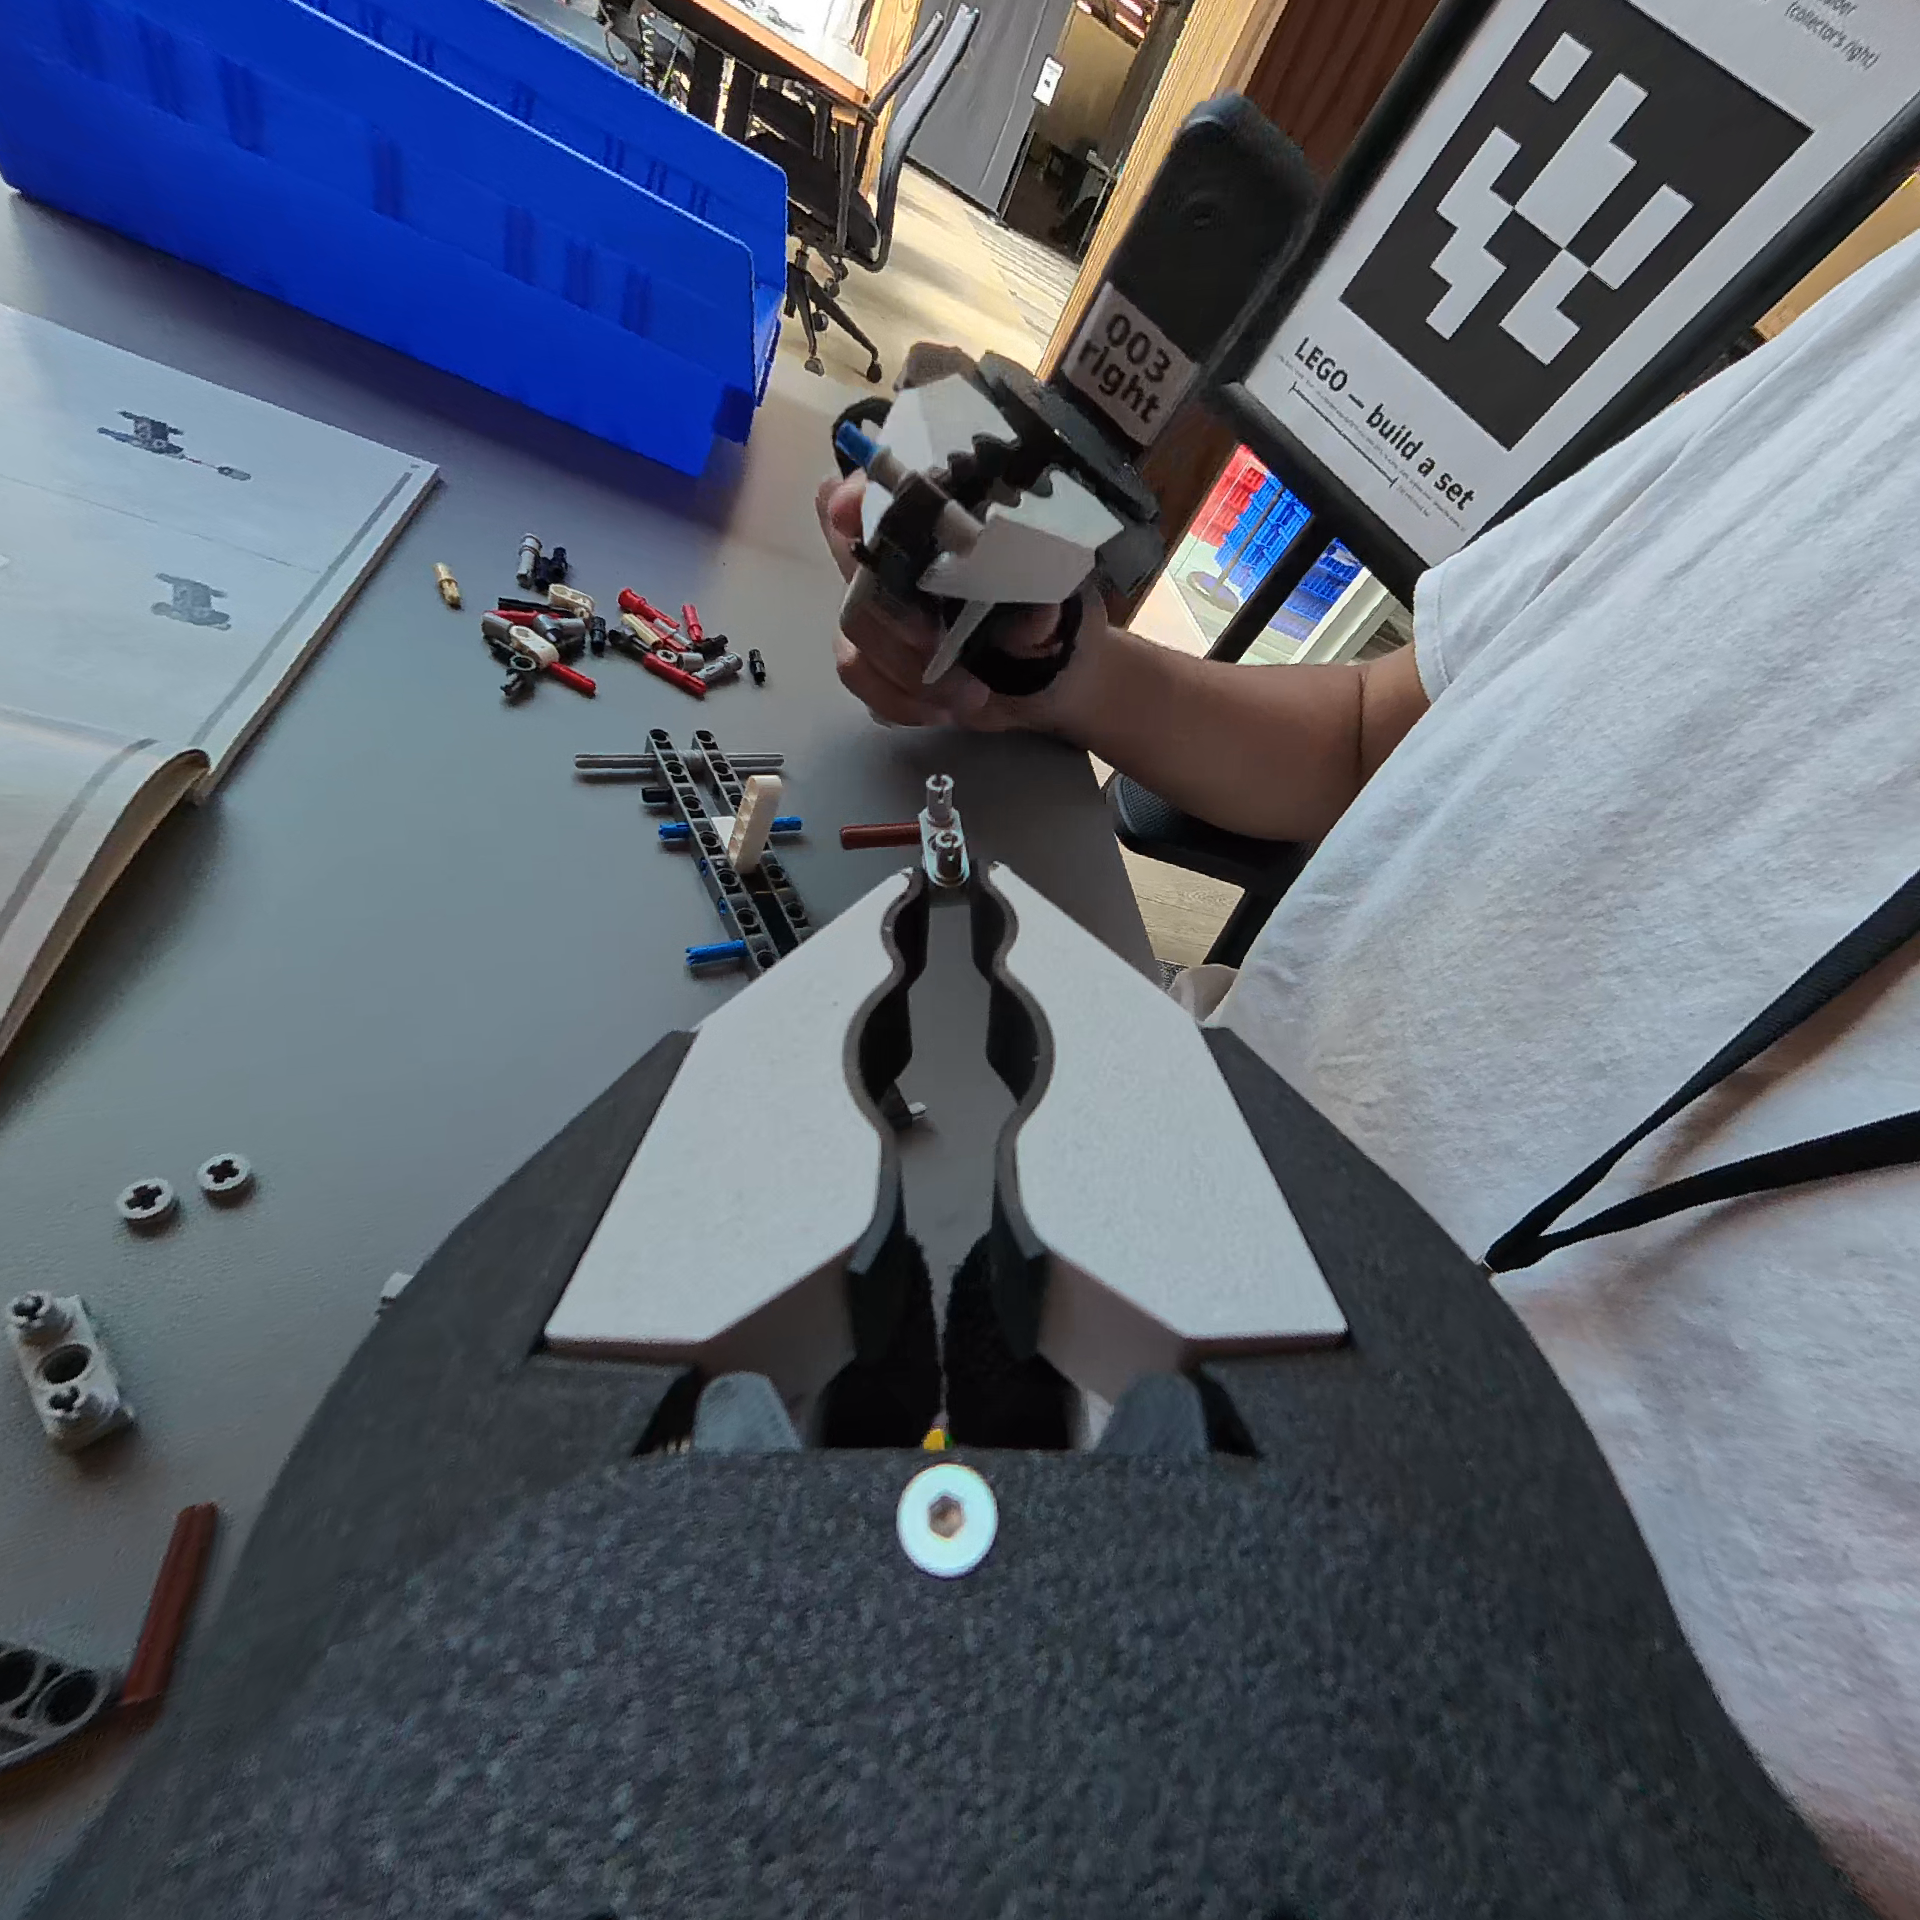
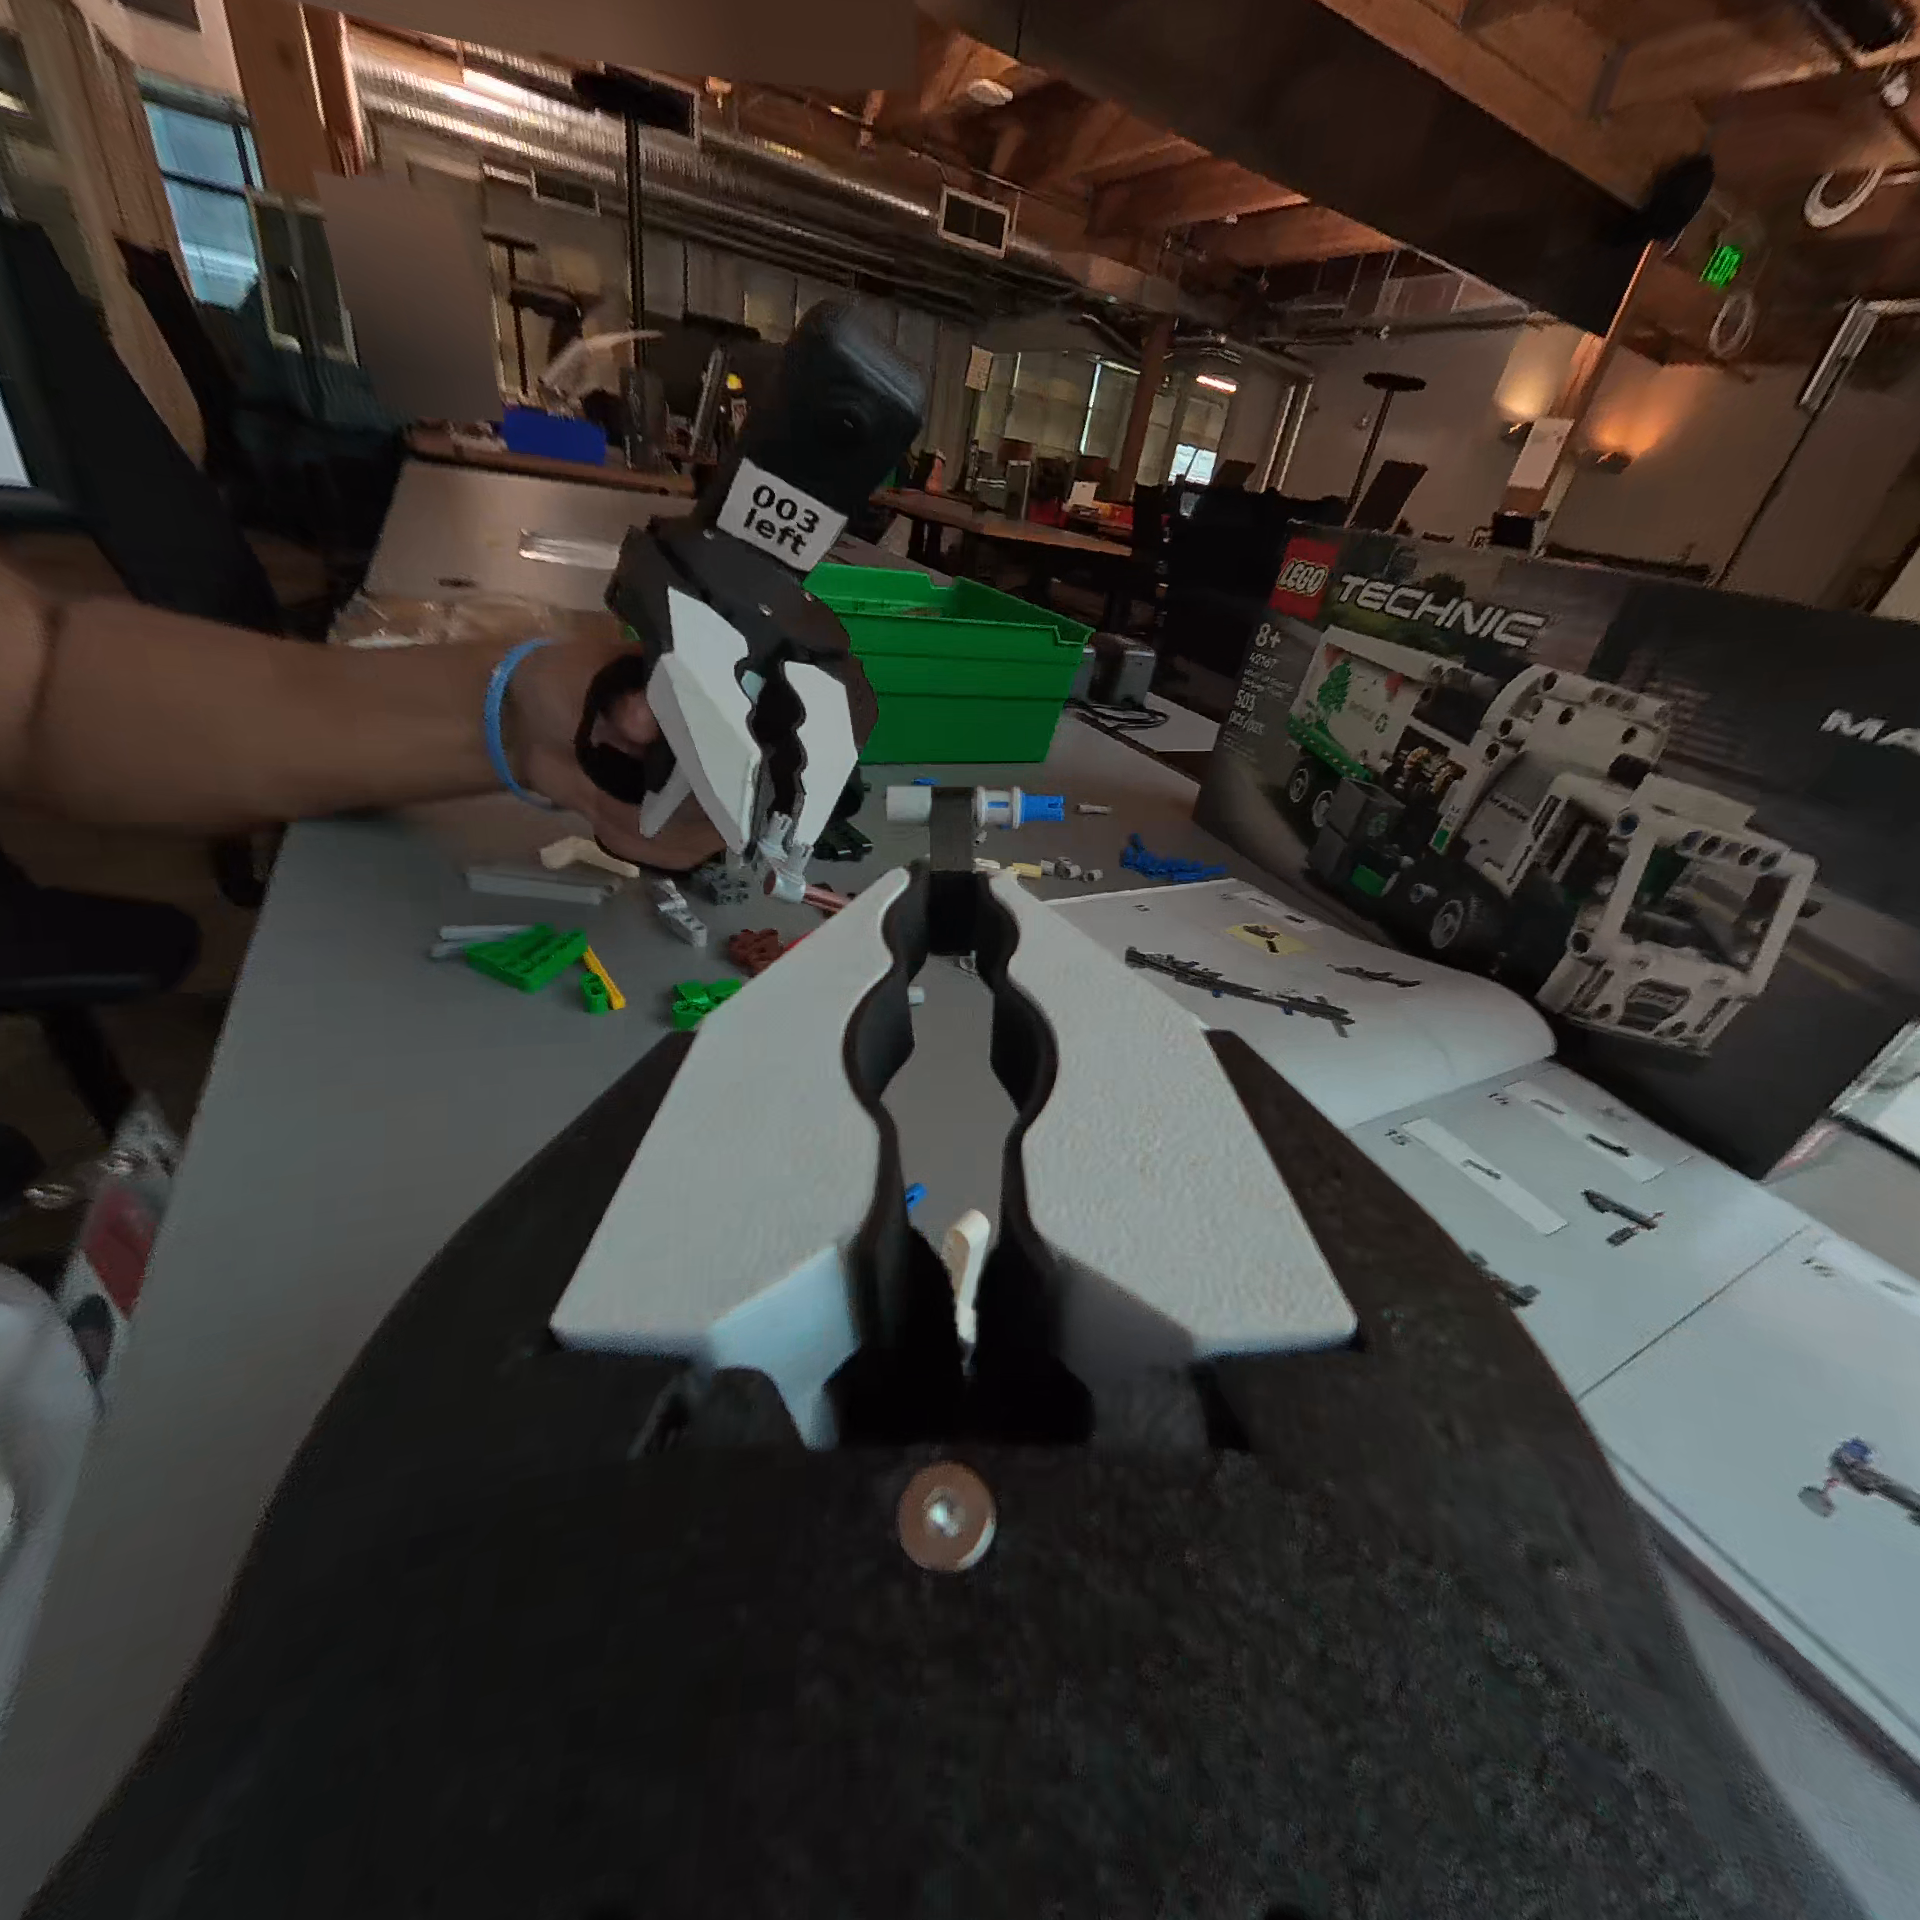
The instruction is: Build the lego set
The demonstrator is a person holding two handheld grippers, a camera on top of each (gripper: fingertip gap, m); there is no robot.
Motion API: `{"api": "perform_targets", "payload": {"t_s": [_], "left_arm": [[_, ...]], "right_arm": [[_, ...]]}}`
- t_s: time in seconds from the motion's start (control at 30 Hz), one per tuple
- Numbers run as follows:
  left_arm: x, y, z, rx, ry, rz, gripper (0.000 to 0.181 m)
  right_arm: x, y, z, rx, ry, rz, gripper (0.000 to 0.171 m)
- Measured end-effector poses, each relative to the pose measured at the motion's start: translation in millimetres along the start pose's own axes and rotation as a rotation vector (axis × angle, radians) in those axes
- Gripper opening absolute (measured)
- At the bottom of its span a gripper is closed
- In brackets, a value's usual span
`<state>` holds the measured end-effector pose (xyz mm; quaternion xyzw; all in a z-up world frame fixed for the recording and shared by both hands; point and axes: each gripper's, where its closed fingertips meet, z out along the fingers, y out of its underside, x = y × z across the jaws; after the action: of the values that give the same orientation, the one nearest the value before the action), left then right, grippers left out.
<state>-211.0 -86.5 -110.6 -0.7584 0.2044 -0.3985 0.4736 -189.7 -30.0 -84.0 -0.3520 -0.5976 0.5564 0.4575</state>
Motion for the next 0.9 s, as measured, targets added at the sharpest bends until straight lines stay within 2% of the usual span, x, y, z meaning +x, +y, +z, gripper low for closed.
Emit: {"api": "perform_targets", "payload": {"t_s": [0.13,0.27,0.67,0.9], "left_arm": [[4.8,-4.2,-2.4,0.018,0.014,0.015,0.006],[8.7,-7.6,-3.9,0.033,0.025,0.026,0.006],[10.3,-9.6,-5.1,0.044,0.036,0.023,0.006],[10.9,-9.8,-4.9,0.044,0.035,0.026,0.006]], "right_arm": [[4.8,-8.8,-4.7,0.052,-0.035,0.143,0.004],[7.8,-15.0,-8.3,0.096,-0.045,0.18,0.004],[4.2,-22.0,-10.1,0.159,-0.061,0.111,0.004],[10.8,-25.9,-16.1,0.181,-0.109,0.314,0.004]]}}
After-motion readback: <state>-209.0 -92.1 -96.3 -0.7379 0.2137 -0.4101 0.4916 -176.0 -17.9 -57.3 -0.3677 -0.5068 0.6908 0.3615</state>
